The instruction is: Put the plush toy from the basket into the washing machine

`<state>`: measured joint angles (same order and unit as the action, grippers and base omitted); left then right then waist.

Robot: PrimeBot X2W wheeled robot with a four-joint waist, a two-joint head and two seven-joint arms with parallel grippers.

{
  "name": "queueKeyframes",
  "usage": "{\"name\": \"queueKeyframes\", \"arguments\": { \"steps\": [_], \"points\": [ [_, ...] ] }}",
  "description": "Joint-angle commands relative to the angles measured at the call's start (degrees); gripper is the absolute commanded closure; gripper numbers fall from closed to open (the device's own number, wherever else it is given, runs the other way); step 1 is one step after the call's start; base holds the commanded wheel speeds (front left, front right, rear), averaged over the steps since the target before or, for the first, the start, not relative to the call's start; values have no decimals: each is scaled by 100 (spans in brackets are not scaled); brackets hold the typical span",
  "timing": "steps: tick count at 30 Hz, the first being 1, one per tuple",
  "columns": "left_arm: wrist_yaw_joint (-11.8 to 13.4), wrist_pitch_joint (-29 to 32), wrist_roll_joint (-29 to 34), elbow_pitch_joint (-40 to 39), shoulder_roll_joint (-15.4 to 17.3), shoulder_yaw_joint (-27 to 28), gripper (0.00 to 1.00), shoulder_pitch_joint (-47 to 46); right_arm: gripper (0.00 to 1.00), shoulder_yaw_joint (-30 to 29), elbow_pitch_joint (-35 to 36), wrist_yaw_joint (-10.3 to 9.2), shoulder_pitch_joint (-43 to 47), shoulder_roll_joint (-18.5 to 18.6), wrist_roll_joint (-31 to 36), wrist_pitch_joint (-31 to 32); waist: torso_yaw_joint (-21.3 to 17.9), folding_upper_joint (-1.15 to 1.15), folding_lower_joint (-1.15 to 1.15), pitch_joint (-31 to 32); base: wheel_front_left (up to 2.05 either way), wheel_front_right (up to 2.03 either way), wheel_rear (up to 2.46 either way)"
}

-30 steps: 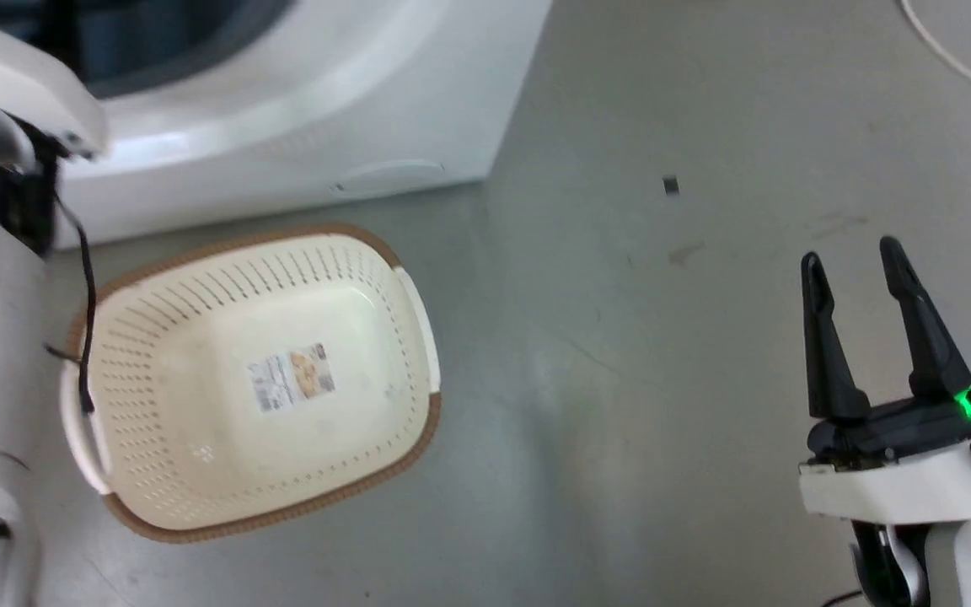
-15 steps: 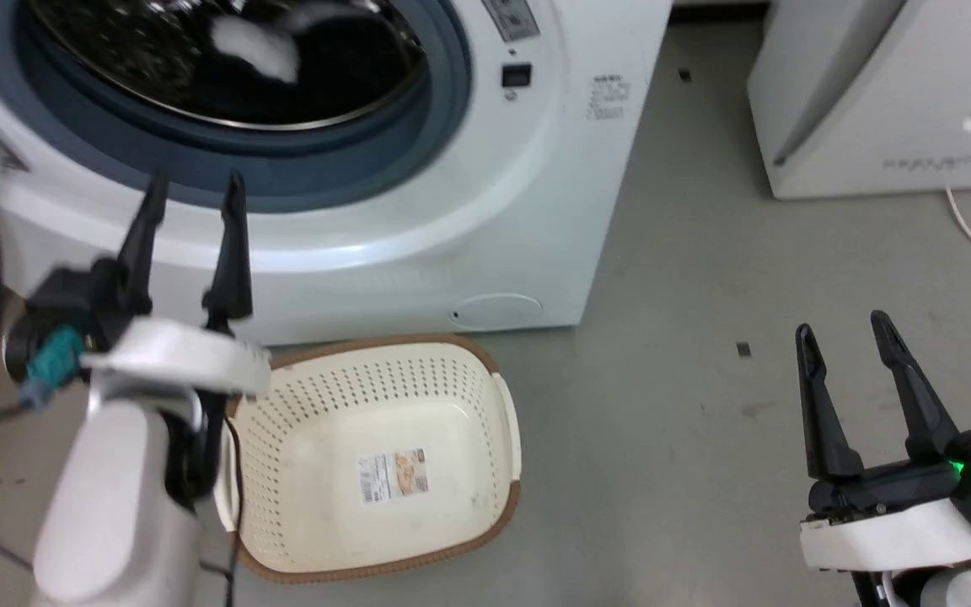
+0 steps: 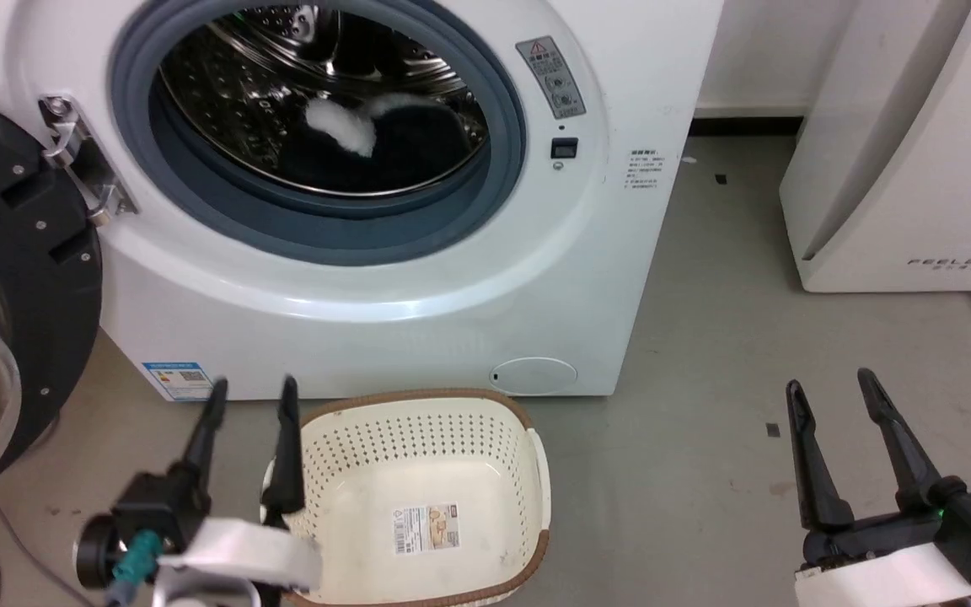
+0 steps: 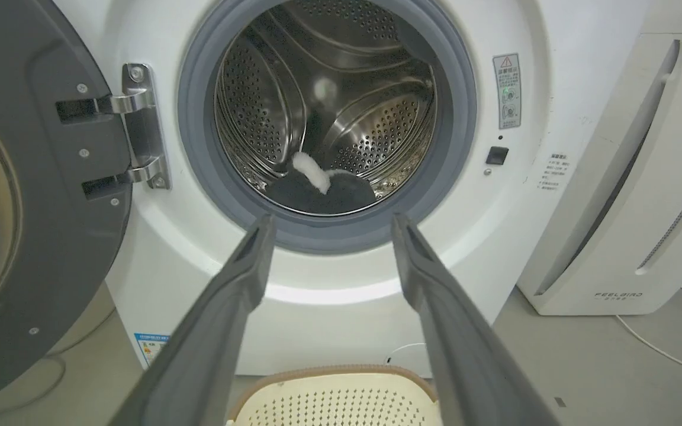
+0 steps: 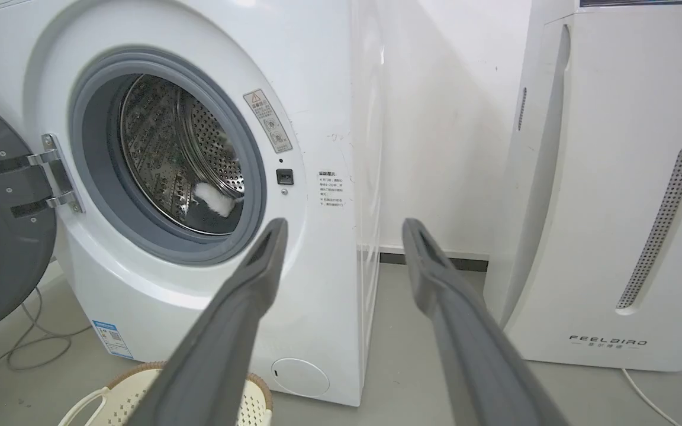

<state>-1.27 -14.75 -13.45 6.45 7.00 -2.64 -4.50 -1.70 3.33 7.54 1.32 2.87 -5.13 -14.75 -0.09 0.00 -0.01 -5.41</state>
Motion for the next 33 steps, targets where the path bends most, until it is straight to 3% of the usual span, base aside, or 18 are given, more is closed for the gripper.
{"name": "queueKeyframes", "arguments": {
  "steps": [1, 19, 20, 33],
  "points": [
    [-17, -24, 71, 5, -37, -40, 0, 152, 0, 4, -17, -5, 89, 0, -26, -25, 11, 0, 1, 39, 0, 0, 0],
    [-97, -25, 459, 39, -282, -90, 0, 572, 0, 81, -104, -5, 228, 0, -28, -25, 69, 0, 1, 196, 0, 0, 0],
    [-96, 0, 426, 43, -272, -102, 100, 551, 100, 77, -90, 0, 166, 0, -39, 0, 68, 0, 1, 197, 0, 0, 0],
    [-75, 124, 497, -6, -281, -73, 100, 543, 100, 81, -111, 0, 142, 0, 3, 118, 64, 0, 1, 226, 0, 0, 0]
  ]
}}
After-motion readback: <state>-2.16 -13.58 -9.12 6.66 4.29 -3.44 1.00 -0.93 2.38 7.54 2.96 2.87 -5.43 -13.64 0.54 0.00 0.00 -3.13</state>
